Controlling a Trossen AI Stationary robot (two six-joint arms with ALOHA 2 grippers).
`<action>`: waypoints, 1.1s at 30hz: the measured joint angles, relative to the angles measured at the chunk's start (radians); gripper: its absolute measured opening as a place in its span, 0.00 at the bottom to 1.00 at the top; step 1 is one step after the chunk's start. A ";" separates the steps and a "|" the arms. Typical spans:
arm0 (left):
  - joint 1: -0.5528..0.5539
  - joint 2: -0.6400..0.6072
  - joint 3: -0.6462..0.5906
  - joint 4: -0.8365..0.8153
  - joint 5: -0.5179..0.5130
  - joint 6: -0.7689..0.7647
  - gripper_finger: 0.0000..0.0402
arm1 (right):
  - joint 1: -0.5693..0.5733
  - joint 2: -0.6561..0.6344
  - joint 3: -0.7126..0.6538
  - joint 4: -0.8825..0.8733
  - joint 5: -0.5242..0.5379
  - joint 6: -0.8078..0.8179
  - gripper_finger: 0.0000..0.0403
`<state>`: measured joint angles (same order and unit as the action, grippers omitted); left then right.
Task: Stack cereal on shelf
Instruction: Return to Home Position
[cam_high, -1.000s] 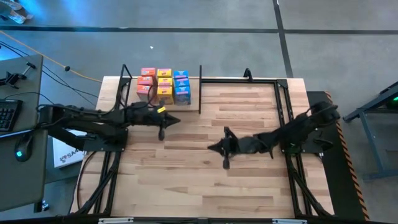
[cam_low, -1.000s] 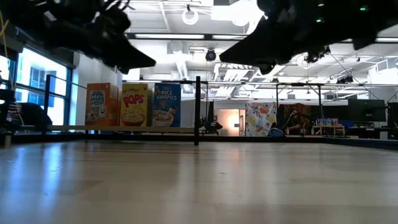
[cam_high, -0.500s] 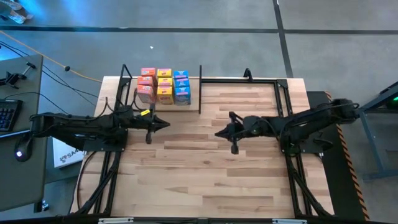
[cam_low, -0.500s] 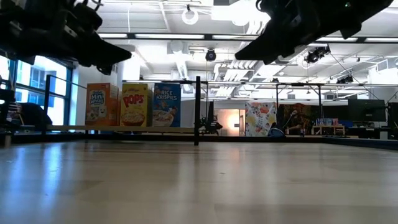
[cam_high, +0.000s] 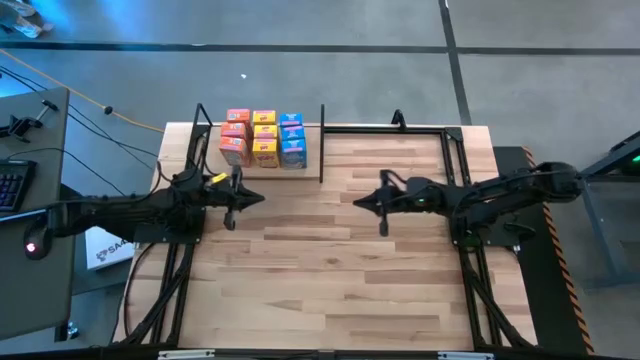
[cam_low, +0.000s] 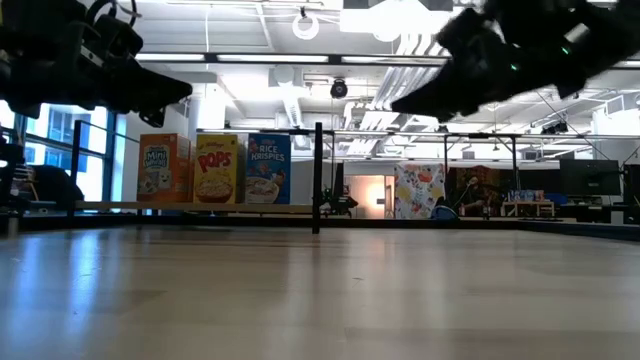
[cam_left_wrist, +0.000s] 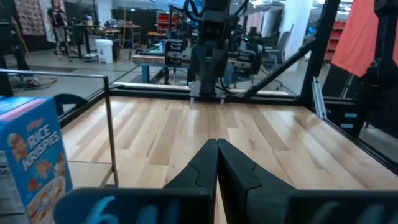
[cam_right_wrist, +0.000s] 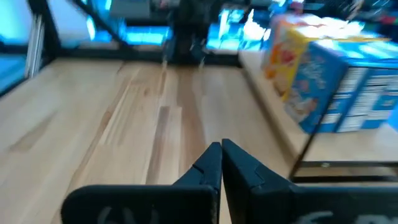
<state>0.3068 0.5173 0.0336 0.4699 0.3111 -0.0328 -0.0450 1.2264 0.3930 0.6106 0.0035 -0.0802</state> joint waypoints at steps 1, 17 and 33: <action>0.006 -0.013 -0.007 0.000 0.000 -0.006 0.00 | -0.008 -0.018 -0.043 0.055 0.000 0.009 0.00; 0.078 -0.172 -0.022 -0.131 -0.001 -0.017 0.00 | -0.060 -0.561 -0.383 -0.007 0.074 0.050 0.00; 0.132 -0.455 -0.022 -0.351 -0.114 0.000 0.01 | -0.060 -0.916 -0.383 -0.378 0.160 0.047 0.00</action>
<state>0.4393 0.0619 0.0120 0.1184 0.1973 -0.0330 -0.1051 0.3099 0.0097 0.2322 0.1638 -0.0327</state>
